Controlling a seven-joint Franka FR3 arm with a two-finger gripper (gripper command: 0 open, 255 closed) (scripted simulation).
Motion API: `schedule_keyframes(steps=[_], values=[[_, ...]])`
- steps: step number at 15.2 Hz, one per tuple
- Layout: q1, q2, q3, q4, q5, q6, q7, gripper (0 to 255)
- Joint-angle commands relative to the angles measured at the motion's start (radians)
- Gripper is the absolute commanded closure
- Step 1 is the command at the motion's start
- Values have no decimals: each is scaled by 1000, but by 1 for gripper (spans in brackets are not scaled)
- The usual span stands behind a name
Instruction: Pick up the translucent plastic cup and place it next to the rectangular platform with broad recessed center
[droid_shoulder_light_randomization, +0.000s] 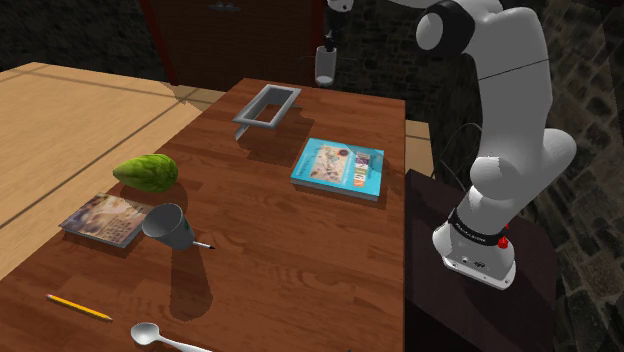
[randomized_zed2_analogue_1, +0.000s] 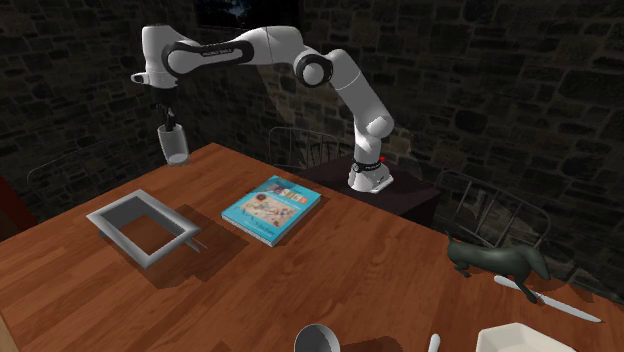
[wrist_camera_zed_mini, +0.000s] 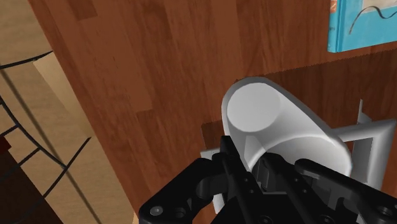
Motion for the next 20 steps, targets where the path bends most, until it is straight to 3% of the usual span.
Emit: schedule_keyframes(steps=[1,20], values=[[-1,-10,0,-43,1,34,-5,255],[3,10,3,-267,8,277,-20,255]])
